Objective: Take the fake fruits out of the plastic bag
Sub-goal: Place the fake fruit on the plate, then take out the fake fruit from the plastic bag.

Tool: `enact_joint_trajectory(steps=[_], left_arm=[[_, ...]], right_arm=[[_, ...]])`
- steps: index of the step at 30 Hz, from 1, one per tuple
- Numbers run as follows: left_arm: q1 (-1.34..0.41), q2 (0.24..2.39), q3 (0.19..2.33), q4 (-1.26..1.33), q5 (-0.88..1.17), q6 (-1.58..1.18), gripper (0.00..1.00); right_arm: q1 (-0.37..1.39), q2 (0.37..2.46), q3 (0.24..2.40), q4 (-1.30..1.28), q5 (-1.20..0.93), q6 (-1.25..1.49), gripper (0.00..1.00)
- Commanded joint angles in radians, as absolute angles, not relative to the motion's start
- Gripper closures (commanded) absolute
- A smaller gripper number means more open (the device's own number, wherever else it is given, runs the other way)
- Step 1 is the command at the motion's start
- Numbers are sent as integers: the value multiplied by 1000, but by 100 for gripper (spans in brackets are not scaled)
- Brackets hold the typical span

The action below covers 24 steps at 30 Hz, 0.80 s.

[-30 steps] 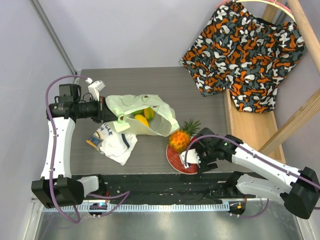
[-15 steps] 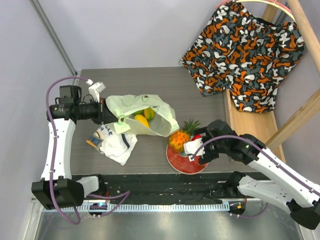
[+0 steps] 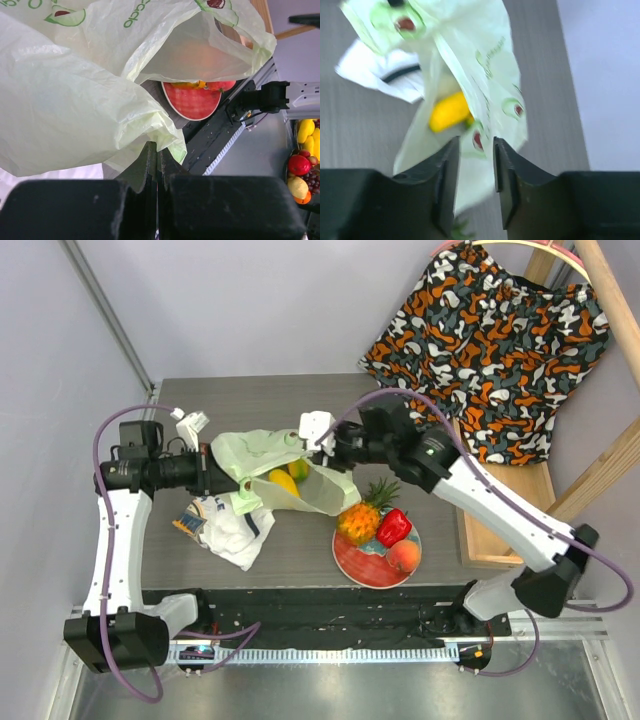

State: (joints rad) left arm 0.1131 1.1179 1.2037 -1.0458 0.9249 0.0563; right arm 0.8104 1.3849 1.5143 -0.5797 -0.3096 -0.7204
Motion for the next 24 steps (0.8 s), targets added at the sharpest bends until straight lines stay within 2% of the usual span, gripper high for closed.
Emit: enact_joint_trajectory(steps=[1, 4, 9, 16, 19, 24], left_arm=[[110, 1081, 1207, -994, 983, 6, 100], [117, 1069, 1206, -956, 985, -50, 100], [124, 1071, 1203, -884, 1009, -115, 100], [126, 1075, 1223, -894, 1055, -134, 100], [126, 1066, 1223, -926, 1042, -104, 100], [132, 1048, 1206, -937, 987, -117, 100]], right_arm=[[879, 1482, 1578, -492, -440, -569, 70], [903, 1528, 1569, -483, -439, -565, 78], [937, 1571, 1525, -450, -403, -571, 80], [950, 1655, 1410, -278, -146, -569, 85], [948, 1693, 1371, -241, -89, -575, 84], [985, 1729, 1324, -264, -257, -574, 73]])
